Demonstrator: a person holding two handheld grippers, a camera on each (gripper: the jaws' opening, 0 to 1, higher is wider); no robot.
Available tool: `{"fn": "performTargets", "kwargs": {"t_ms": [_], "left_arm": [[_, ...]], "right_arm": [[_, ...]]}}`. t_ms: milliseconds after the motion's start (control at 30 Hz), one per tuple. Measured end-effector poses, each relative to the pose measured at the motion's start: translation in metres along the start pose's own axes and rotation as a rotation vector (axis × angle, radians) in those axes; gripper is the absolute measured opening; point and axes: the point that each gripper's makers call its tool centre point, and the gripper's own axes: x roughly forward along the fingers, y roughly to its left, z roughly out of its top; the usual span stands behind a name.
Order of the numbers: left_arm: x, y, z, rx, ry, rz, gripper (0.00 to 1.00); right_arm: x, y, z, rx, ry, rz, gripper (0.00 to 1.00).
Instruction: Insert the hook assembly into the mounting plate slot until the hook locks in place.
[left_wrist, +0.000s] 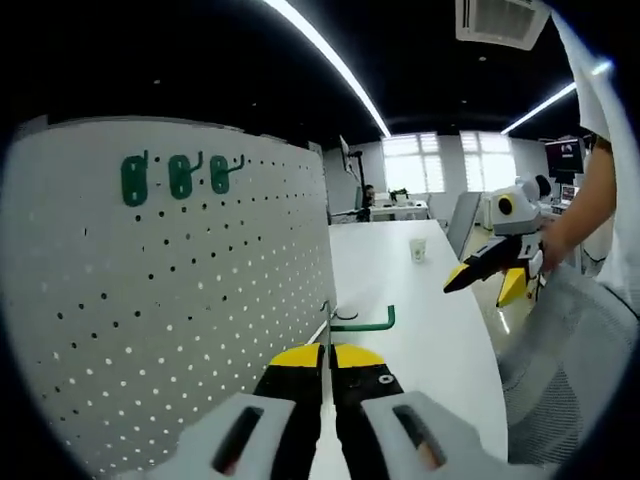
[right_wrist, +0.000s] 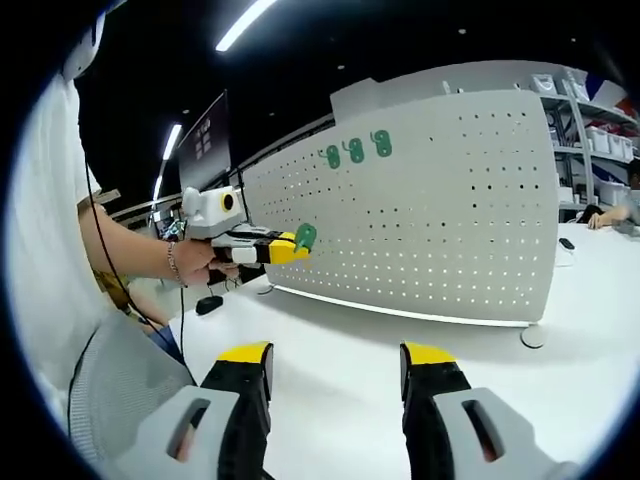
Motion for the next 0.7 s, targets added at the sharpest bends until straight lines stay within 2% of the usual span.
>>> {"fn": "performTargets", "kwargs": {"t_ms": [100,267,433,700], "left_arm": [[-0.009,0.003,0.006,-0.036,-0.033,0.036,0.02],[-0.018,0.0,0.009,-0.025,-0.058,0.049,0.02],[-0.03,0.0,0.02,-0.05,-0.131,0.079,0.02],[-0.042,-0.007,0.022,-0.078,-0.163,0.109,0.02]], "right_arm": [[0.001,0.001,0.001,-0.001,0.0,0.005,0.49],[0.002,0.003,0.001,-0.001,0.002,0.017,0.49],[0.004,0.005,0.004,-0.005,-0.003,0.025,0.49],[0.006,0.01,0.005,-0.011,0.0,0.037,0.49]]}}
